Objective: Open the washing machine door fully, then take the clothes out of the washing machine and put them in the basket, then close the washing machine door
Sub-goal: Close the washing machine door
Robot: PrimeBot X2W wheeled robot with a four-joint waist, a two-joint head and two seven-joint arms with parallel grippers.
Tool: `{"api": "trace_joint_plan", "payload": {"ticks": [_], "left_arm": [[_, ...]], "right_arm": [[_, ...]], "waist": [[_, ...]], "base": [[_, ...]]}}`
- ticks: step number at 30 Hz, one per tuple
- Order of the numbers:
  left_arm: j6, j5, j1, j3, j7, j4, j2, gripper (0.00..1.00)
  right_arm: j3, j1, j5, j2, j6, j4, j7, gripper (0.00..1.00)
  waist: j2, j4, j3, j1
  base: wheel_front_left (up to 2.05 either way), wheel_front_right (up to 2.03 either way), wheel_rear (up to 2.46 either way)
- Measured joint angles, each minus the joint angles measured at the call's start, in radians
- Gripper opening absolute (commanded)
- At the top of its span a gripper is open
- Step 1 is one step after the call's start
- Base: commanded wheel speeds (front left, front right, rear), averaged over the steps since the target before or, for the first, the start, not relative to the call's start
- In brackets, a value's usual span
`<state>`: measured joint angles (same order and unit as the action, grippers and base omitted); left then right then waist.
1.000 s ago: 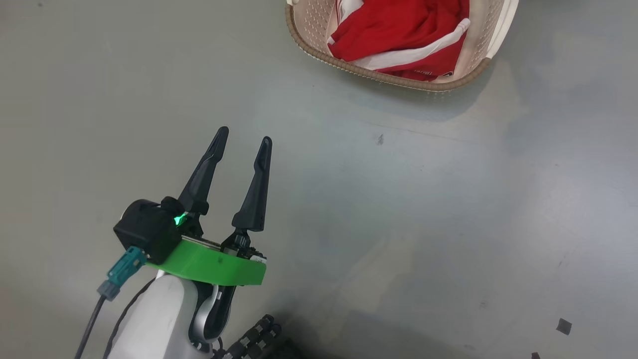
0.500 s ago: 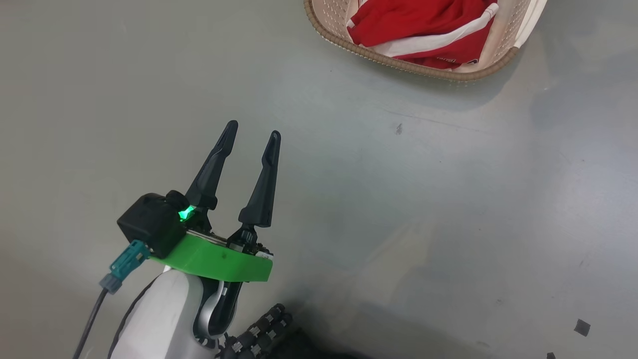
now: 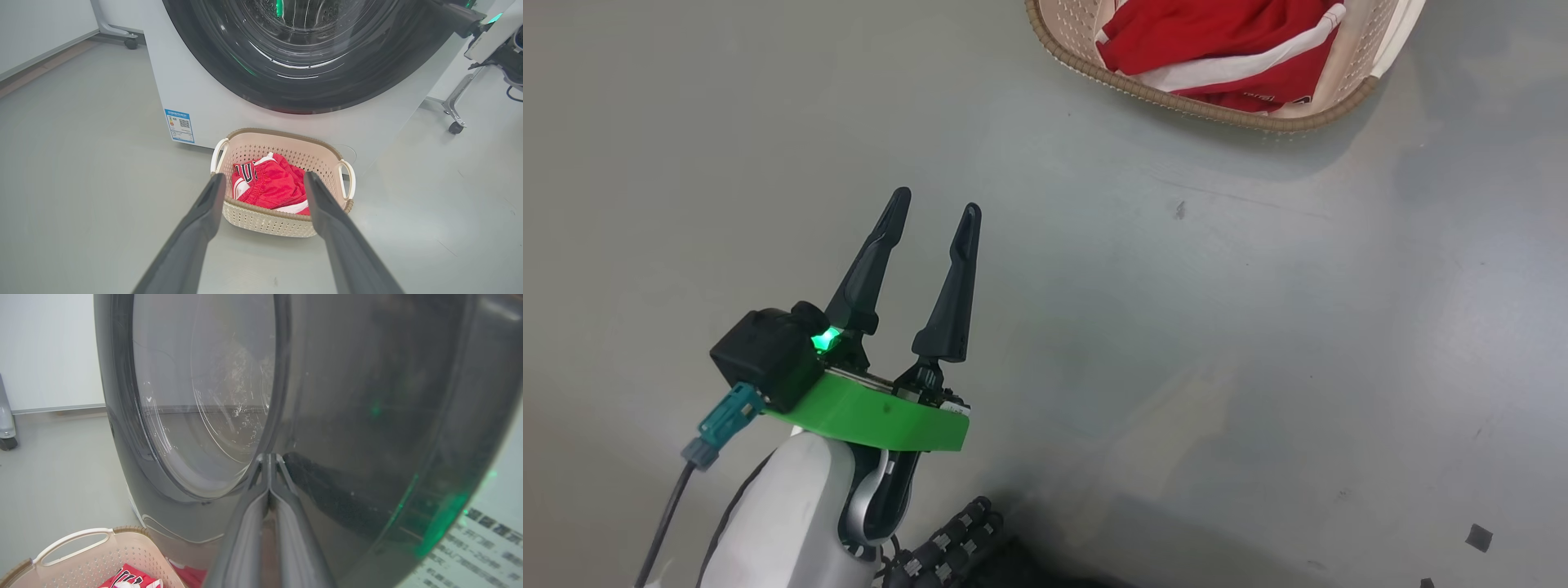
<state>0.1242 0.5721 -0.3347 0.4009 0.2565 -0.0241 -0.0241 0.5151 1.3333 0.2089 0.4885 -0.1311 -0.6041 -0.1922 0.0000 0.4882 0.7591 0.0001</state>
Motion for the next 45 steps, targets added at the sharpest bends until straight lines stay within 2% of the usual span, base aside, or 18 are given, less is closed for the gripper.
{"api": "trace_joint_plan", "payload": {"ticks": [8, 17, 24, 37, 45], "left_arm": [[0.0, -0.005, -0.005, -0.018, 0.0, -0.03, 0.001, 1.0], [0.0, -0.05, -0.006, -0.06, 0.0, -0.054, 0.001, 1.0], [0.0, -0.097, 0.007, -0.165, 0.0, -0.108, 0.001, 1.0], [0.0, -0.134, 0.068, -0.21, 0.0, -0.129, 0.0, 1.0], [0.0, -0.153, 0.169, -0.256, 0.0, -0.141, -0.026, 1.0]], "right_arm": [[0.006, -0.033, 0.007, -0.01, 0.0, -0.045, -0.034, 0.0], [-0.004, -0.195, 0.071, -0.059, 0.0, -0.071, -0.058, 0.0], [-0.002, -0.323, 0.09, -0.099, 0.001, -0.07, -0.061, 0.0], [-0.086, -0.588, 0.147, -0.181, 0.046, 0.077, -0.061, 0.0], [-0.157, -0.806, 0.179, -0.241, 0.081, 0.175, -0.061, 0.0]], "waist": [[0.0, -0.009, -0.032, 0.0], [0.0, -0.029, -0.106, 0.0], [0.0, -0.063, -0.185, -0.0001], [0.0, -0.179, -0.344, -0.0001], [0.0, -0.276, -0.462, -0.0001]], "base": [[0.0, 0.0, 0.0], [0.0, 0.0, 0.0], [0.0, 0.0, 0.0], [0.0, 0.0, 0.0], [0.0, 0.0, 0.0]]}}
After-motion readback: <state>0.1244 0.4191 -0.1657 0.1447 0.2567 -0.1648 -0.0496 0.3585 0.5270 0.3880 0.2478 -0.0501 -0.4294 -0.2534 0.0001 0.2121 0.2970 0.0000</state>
